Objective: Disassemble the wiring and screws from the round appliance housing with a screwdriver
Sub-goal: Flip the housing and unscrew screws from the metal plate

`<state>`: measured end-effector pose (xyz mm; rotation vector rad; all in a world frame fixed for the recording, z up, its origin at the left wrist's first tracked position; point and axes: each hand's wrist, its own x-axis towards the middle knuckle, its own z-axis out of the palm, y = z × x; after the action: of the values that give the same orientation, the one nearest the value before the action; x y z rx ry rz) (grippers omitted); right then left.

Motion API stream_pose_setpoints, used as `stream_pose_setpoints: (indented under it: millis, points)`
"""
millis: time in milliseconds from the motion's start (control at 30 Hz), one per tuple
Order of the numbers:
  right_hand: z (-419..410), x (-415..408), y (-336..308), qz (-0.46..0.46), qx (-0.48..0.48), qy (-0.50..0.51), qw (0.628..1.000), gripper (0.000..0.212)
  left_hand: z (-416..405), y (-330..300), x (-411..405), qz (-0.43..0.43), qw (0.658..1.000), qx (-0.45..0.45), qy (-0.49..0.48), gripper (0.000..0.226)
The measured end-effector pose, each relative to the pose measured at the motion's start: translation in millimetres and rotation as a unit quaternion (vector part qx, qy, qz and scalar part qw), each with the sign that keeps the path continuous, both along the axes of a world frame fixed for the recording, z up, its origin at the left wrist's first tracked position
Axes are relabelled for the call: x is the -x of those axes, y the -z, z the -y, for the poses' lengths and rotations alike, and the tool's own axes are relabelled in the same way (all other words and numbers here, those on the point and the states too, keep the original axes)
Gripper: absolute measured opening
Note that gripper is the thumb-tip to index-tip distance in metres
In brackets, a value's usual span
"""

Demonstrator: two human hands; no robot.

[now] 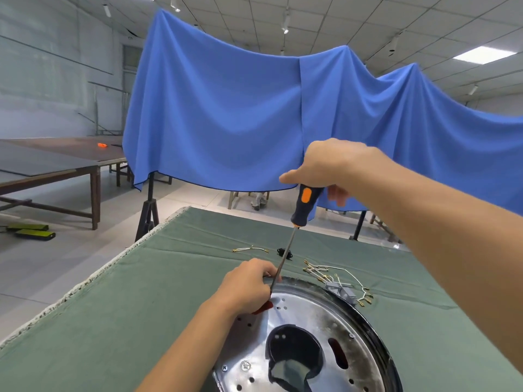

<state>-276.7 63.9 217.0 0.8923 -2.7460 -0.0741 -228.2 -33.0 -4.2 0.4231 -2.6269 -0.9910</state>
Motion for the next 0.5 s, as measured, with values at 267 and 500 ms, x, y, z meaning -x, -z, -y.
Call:
stream_pose_setpoints:
  millis: [267,500]
  points:
    - [6.7,0.5,-5.3,0.075,0.018,-0.133,0.988,0.016,0.2,-1.7,-2.0,-0.002,1.000,-0.015,0.000,0.019]
    - [-4.3,4.5,0.1,0.032,0.040,0.014,0.999,0.054,0.7,-4.1,-0.7,-0.008,0.999,-0.051,0.014,0.031]
